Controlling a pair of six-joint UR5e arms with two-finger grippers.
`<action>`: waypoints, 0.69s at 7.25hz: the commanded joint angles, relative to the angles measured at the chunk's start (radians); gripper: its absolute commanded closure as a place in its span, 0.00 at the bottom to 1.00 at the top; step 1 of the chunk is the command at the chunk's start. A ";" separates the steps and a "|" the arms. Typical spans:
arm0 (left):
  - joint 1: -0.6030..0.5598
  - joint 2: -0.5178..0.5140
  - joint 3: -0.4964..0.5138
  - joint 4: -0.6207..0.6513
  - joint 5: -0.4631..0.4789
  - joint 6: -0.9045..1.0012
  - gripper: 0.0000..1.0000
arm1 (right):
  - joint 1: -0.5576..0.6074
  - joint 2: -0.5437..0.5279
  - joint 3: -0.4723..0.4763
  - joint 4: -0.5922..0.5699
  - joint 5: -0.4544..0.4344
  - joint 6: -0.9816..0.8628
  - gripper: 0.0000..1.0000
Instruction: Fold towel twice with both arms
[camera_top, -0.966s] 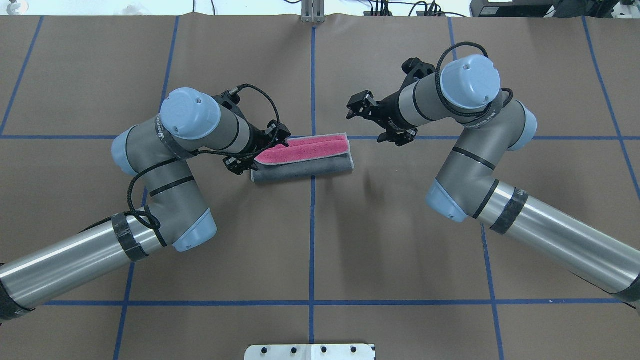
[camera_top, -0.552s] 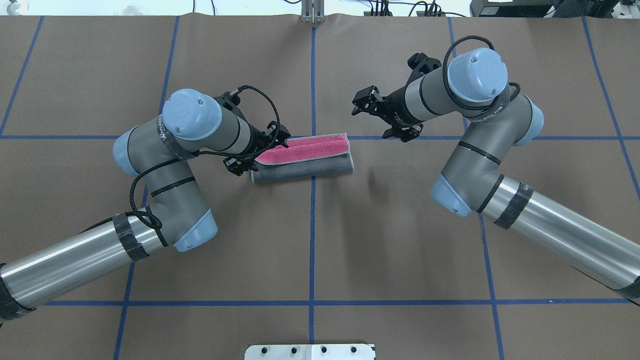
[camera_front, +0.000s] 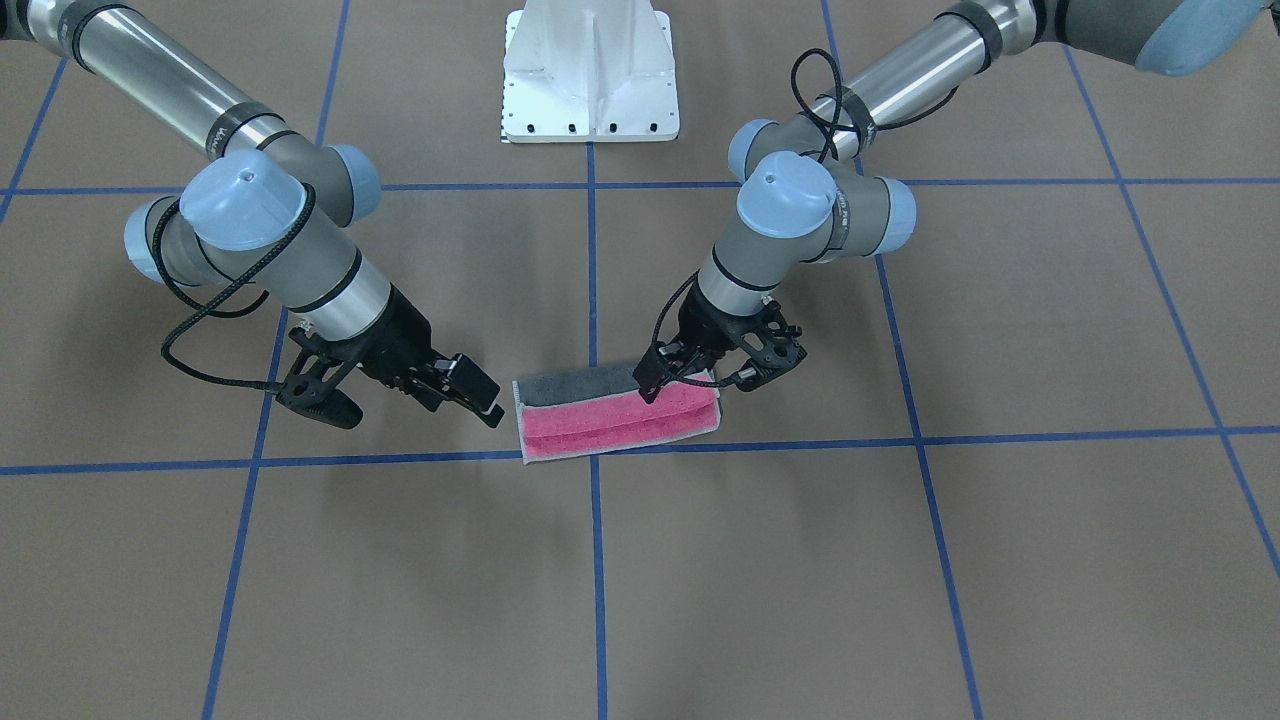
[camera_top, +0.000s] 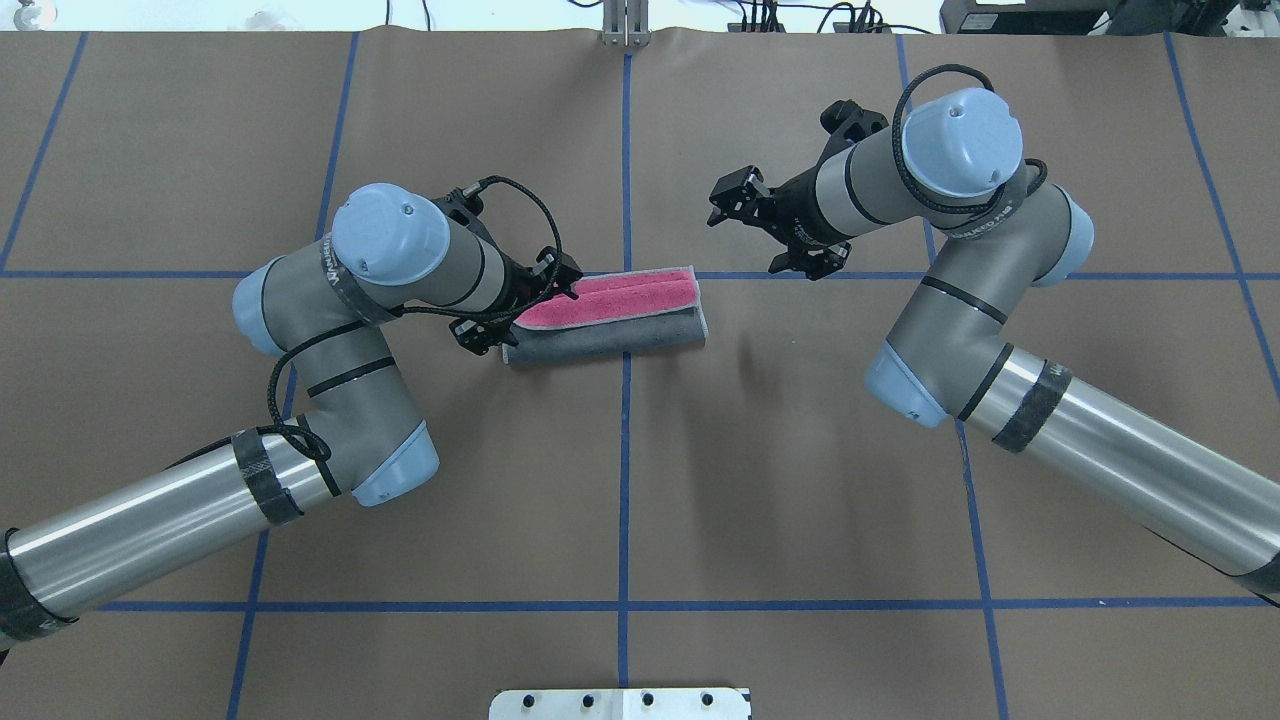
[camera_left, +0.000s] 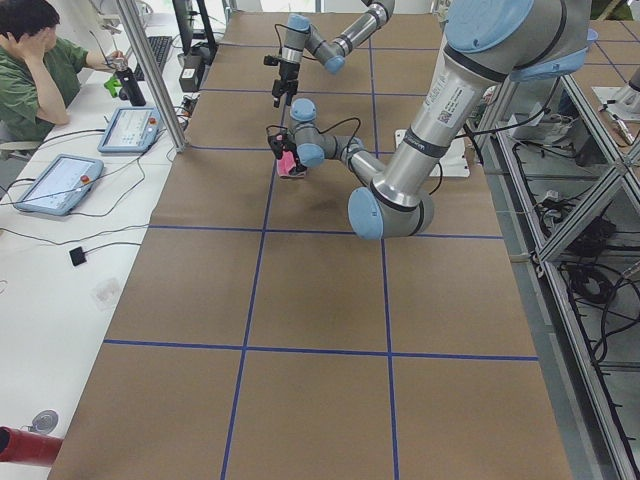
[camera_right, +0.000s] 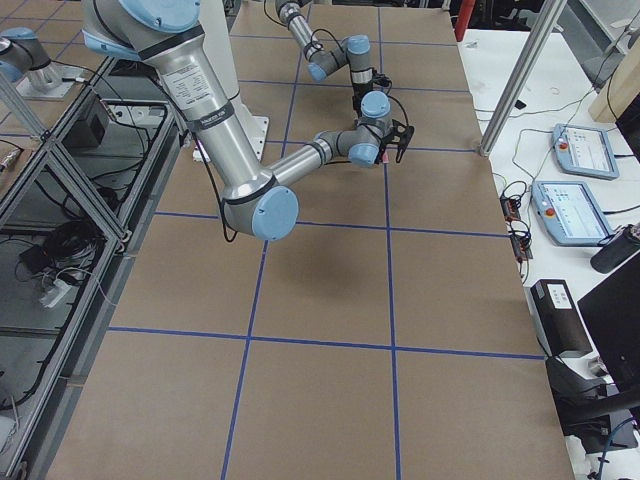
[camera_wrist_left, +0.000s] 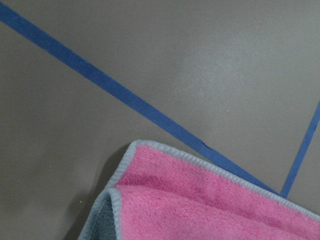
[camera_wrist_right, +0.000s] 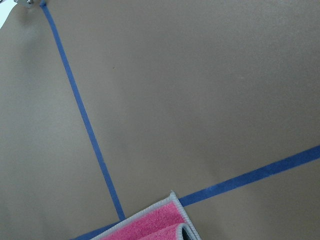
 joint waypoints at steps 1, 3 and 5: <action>0.010 -0.027 0.045 -0.031 0.021 -0.001 0.01 | 0.003 -0.006 0.000 0.000 0.001 -0.008 0.00; 0.010 -0.029 0.047 -0.031 0.021 -0.001 0.01 | 0.002 -0.009 0.000 0.000 0.001 -0.008 0.00; 0.007 -0.032 0.053 -0.032 0.022 0.000 0.01 | 0.003 -0.010 0.000 0.000 0.001 -0.008 0.00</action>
